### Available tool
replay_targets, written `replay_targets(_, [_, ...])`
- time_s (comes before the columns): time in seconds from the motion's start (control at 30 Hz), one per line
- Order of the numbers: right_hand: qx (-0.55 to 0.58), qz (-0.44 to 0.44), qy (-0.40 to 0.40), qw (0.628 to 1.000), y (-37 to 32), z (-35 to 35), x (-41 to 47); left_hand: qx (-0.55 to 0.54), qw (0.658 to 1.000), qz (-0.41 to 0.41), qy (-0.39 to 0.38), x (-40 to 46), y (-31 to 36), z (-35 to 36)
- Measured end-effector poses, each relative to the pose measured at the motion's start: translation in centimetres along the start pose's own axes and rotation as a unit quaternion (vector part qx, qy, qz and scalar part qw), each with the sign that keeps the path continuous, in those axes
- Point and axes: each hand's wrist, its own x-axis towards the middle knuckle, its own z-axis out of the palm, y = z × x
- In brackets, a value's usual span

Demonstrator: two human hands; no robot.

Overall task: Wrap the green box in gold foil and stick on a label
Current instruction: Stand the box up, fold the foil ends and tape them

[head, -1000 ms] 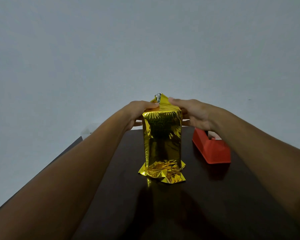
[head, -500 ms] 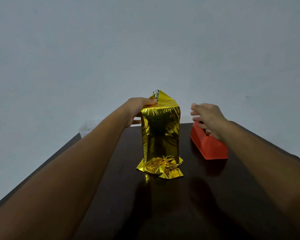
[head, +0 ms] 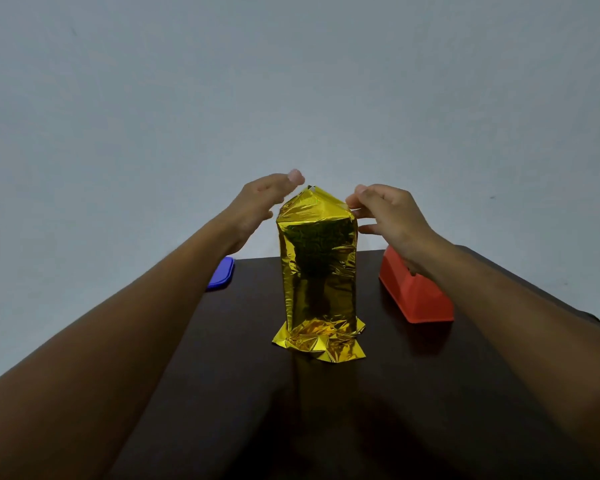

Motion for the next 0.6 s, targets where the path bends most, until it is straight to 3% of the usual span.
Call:
replay_targets(0.13, [-0.007, -0.023, 0.004, 1.000, 0.1, 0.1, -0.4, 0.040, 0.998, -0.001, -0.041, -0.3, 0.3, 0.0])
replay_targets(0.33, [-0.056, -0.015, 0.006, 0.998, 0.1, 0.5, 0.3, 0.081, 0.996, -0.041, -0.019, 0.5, 0.2, 1.3])
replay_targets(0.6, [-0.022, -0.013, -0.018, 1.000, -0.3, -0.3, -0.2, 0.004, 1.000, 0.005, 0.008, 0.8, 0.3, 0.8])
